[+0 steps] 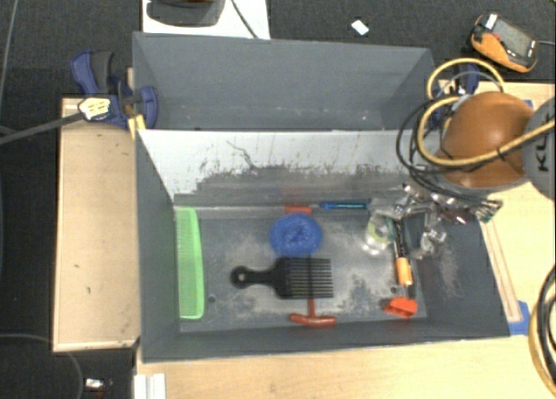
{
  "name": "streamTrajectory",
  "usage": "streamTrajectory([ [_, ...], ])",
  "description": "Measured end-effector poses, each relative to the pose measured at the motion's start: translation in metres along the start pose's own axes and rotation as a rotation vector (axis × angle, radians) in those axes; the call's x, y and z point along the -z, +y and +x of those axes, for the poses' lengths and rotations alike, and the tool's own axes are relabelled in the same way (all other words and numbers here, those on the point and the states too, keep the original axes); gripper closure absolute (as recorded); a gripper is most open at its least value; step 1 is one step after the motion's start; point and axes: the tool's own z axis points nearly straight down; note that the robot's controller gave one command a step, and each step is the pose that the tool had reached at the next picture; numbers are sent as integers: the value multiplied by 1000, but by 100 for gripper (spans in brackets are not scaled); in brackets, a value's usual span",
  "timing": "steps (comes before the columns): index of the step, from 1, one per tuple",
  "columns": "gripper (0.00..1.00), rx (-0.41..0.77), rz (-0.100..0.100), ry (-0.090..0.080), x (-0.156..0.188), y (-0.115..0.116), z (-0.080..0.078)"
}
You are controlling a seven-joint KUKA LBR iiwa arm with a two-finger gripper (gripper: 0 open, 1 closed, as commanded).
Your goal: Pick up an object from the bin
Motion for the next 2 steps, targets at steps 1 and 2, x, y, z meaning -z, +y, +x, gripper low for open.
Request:
streamTrajectory([
  [1,100,416,12,-13,7,9,16],
  [2,100,416,12,-13,7,10,16],
])
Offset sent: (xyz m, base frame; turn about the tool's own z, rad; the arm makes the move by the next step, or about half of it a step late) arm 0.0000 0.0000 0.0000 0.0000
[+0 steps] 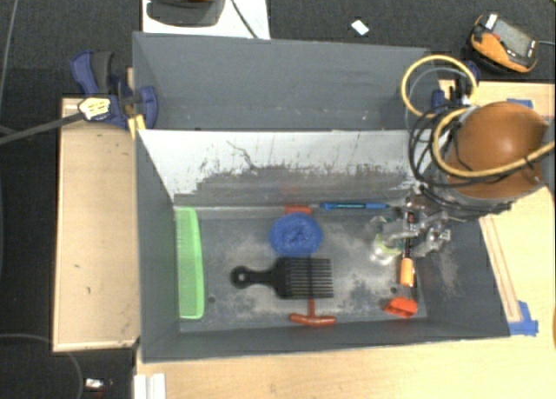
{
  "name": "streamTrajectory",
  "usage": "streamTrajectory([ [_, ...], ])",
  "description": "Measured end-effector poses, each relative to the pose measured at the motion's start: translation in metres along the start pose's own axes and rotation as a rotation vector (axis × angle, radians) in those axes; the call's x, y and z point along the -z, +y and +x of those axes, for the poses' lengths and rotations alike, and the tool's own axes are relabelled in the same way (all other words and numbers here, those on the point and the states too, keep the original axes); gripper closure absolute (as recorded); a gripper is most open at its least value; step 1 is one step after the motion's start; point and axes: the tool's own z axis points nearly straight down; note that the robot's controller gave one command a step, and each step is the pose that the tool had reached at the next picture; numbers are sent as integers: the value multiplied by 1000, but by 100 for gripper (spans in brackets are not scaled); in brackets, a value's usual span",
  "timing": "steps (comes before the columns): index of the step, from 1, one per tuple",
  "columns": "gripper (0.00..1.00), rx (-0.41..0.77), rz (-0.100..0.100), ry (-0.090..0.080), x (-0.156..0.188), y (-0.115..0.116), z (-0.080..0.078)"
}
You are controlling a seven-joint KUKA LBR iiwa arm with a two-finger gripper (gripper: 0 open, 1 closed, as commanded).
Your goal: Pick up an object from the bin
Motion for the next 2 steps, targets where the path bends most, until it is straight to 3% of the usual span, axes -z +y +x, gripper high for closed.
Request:
streamTrajectory([
  [1,100,-1,-12,6,32,3,2],
  [2,100,-3,-6,7,79,0,2],
])
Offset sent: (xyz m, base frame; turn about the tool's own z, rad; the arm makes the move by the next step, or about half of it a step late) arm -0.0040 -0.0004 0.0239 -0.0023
